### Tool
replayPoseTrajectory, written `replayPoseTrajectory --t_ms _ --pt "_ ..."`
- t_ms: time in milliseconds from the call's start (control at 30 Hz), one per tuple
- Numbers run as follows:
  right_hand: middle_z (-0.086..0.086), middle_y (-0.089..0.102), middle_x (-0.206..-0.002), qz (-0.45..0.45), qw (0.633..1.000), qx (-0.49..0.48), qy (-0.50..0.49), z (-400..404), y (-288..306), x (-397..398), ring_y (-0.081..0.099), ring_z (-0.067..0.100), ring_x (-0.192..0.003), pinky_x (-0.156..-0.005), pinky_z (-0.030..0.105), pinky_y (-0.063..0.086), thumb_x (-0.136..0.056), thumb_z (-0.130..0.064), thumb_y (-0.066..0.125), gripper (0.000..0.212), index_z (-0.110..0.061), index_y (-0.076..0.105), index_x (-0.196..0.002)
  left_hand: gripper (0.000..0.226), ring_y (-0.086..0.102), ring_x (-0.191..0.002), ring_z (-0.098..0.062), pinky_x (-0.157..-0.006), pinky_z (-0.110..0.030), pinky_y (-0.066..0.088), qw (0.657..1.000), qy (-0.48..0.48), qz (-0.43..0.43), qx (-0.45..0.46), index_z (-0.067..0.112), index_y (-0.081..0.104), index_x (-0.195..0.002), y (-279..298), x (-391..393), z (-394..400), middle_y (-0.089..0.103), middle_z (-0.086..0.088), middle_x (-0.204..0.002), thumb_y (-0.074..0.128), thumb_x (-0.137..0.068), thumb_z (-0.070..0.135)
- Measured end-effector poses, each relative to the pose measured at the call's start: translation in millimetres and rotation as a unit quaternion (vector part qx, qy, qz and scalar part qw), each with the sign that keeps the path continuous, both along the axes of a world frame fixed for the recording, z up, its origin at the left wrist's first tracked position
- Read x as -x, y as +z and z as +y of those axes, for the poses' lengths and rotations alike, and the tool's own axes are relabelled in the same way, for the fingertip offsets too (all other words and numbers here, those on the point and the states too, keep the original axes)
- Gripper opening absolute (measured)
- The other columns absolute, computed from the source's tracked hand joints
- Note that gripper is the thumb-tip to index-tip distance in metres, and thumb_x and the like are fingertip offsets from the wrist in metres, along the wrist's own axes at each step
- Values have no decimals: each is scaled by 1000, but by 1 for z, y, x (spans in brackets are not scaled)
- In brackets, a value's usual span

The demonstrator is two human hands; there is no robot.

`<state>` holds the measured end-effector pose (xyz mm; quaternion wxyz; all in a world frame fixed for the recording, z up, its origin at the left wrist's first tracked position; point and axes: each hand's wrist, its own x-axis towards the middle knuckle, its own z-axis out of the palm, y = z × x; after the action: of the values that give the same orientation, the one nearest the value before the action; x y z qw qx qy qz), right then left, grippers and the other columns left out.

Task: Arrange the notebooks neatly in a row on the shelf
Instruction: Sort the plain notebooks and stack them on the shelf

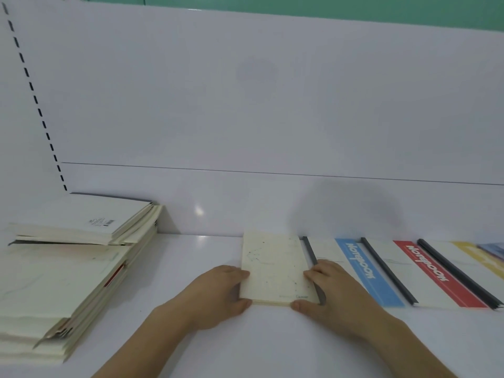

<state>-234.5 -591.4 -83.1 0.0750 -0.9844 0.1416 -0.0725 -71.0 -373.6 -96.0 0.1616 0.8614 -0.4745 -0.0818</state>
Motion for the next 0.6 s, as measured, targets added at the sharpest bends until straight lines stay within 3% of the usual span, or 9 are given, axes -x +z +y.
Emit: replayPoseTrajectory --t_ms 100,200,267,400,500,600 --pt "-15 36 -138 4 1000 12 0 0 -1 2 24 6 -134 -111 22 22 -80 -80 38 83 -26 39 -143 65 28 -144 -11 -113 -17 21 1000 6 -14 -6 23 37 -151 4 6 -2 39 5 -153 56 -95 49" --pt "-10 20 -155 -5 1000 -4 -15 3 -1 3 8 11 -145 -116 28 14 -81 -81 32 86 -29 27 -149 79 12 -151 -8 -119 -23 14 999 39 -6 9 29 26 -155 3 12 3 17 8 -164 54 -90 64" --pt "-11 11 -159 -44 999 -8 -16 9 -1 2 1 9 -147 -116 27 10 -82 -79 24 85 -29 22 -151 78 13 -150 -8 -120 -26 17 995 82 -25 49 32 26 -155 3 17 6 16 10 -164 49 -90 68" --pt "-12 10 -159 -85 996 3 21 35 3 -9 -3 8 -147 -116 24 5 -84 -77 19 80 -30 25 -150 59 28 -146 -13 -118 -27 23 971 153 -131 128 25 42 -148 10 31 15 36 6 -156 43 -98 55" --pt "-10 10 -160 -87 995 19 47 63 5 -21 -3 10 -148 -116 25 3 -83 -78 15 83 -31 25 -150 53 49 -132 -21 -107 -33 40 958 160 -186 151 18 60 -130 20 35 34 57 1 -138 40 -93 51" --pt "-6 17 -160 -102 992 34 61 95 12 -35 3 14 -148 -115 26 2 -81 -79 9 86 -31 28 -149 51 58 -122 -23 -99 -36 49 946 160 -223 172 15 64 -123 39 36 61 64 -1 -127 41 -92 47"
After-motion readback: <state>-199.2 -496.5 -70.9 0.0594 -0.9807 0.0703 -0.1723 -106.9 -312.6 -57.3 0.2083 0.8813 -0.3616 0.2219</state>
